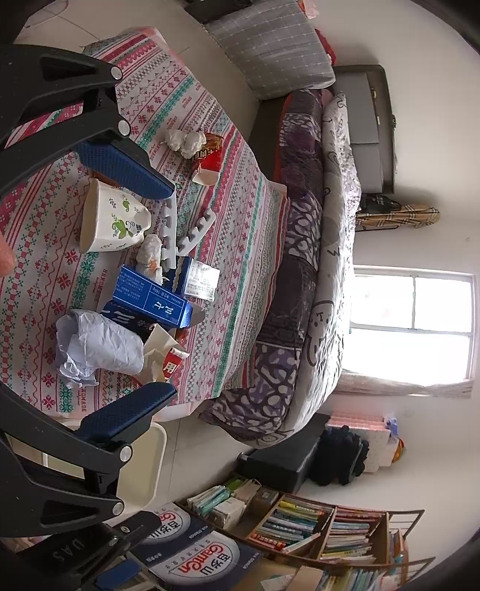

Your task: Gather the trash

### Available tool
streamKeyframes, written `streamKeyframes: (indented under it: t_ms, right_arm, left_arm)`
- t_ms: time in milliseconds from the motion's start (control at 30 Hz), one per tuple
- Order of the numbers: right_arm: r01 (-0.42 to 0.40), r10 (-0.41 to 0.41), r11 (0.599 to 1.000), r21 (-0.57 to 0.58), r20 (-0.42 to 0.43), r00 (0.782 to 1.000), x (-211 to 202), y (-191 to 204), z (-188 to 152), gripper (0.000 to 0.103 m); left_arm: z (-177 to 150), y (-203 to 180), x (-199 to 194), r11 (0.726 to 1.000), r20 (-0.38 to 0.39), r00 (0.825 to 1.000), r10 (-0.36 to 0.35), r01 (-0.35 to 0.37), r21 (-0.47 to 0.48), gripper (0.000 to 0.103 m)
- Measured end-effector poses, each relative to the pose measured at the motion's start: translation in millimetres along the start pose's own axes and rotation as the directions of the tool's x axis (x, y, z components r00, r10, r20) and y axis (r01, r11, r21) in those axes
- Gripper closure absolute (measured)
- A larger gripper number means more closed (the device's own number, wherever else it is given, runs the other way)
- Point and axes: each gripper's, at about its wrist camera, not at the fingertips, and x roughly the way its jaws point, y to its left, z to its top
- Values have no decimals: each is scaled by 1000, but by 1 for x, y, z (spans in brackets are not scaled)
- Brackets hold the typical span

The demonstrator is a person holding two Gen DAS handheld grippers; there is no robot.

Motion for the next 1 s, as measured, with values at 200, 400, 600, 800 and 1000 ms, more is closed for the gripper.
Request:
streamKeyframes:
  t_ms: [200, 400, 600, 800, 1000]
  right_arm:
    - [-32, 27, 997, -77, -66, 997, 2, 22, 27, 7]
    - [-199, 153, 972, -124, -306, 940, 40, 40, 38, 7]
    - [-297, 259, 955, 16, -534, 805, 94, 43, 11, 7]
    - [-298, 321, 943, 148, -635, 702, 121, 47, -15, 7]
    - [-276, 327, 943, 185, -666, 671, 144, 56, -21, 7]
  left_arm:
    - [30, 20, 4, 1000, -24, 1000, 18, -18, 8, 7]
    - [51, 58, 47, 995, -256, 963, 80, -59, 86, 7]
    - [35, 91, 102, 998, -535, 843, -58, 54, -23, 7]
    - [2, 73, 147, 992, -699, 712, -76, 122, 17, 7]
    - [-22, 77, 184, 996, -774, 630, -64, 91, -9, 8]
